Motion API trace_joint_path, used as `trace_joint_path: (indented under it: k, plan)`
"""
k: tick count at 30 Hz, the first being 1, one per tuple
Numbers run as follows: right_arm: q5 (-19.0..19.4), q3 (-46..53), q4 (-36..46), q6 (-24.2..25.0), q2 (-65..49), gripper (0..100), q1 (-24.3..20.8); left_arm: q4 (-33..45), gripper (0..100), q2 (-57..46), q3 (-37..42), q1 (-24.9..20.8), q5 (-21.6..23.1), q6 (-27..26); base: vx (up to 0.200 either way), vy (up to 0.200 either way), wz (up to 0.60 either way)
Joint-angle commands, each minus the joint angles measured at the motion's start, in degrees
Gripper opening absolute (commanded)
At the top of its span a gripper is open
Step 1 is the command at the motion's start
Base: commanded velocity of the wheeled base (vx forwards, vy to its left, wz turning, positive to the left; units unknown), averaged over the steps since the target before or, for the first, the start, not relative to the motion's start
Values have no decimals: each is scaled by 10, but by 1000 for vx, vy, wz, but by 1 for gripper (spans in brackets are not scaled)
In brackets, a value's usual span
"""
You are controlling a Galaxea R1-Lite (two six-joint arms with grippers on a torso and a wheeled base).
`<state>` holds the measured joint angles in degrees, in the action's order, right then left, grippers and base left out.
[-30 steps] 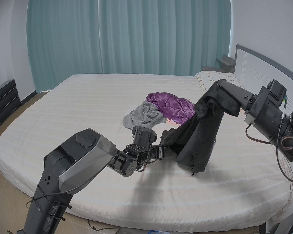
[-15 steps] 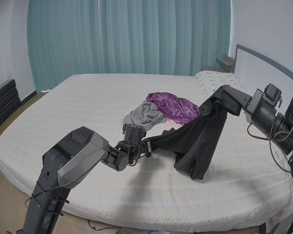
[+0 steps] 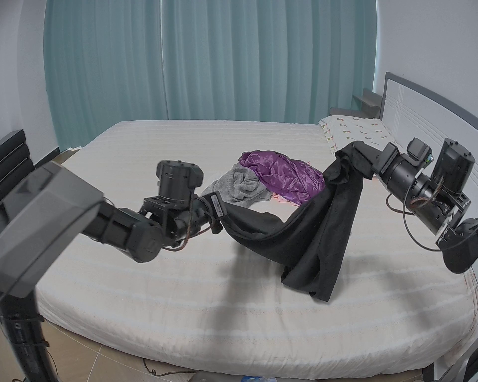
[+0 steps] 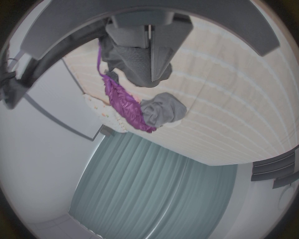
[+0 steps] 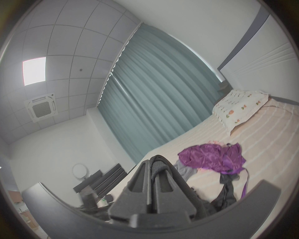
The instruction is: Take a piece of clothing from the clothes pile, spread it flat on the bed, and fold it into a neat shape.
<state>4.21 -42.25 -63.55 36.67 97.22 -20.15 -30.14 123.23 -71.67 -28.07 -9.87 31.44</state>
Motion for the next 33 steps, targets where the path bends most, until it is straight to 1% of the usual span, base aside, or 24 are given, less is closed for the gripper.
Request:
trace_joint_path:
  k: [1,4,7,9,12,13,16,17,19,20,26,29,31,33]
  plan:
    - [-68,-116,-24,-6,76,0,18,-5,0,-216,122,2,-3,24,0,0,0]
    - [-79,-140,-24,-12,58,0,14,-14,0,-272,155,8,-28,25,0,0,0]
    - [-72,-116,-24,-9,44,0,7,-25,0,-311,196,21,-31,28,0,0,0]
    - [-69,-76,-24,-6,46,0,3,-34,0,-319,227,28,-32,29,0,0,0]
    - [-64,-18,-25,-5,56,0,-8,-54,0,-315,269,27,-31,38,0,0,0]
    - [-59,10,-32,-4,61,0,-13,-71,0,-303,292,24,-30,48,0,0,0]
    - [-48,51,-61,8,68,0,-16,-111,0,-269,316,21,-26,66,0,0,0]
    - [-39,70,-81,23,71,0,-16,-133,0,-252,327,15,-23,78,0,0,0]
    - [-32,82,-91,32,72,0,-16,-143,0,-241,333,10,-20,84,0,0,0]
    - [-22,104,-101,44,78,0,-15,-154,0,-222,340,7,-17,88,0,0,0]
    - [-19,148,-117,67,102,0,-26,-156,0,-206,361,7,-8,101,0,0,0]
    - [-19,169,-145,87,124,0,-30,-156,0,-204,377,7,-6,129,0,0,0]
    - [-20,175,-155,89,133,0,-30,-157,0,-204,383,6,-3,130,0,0,0]
    - [-24,186,-188,89,157,0,-31,-157,0,-200,391,4,13,134,0,0,0]
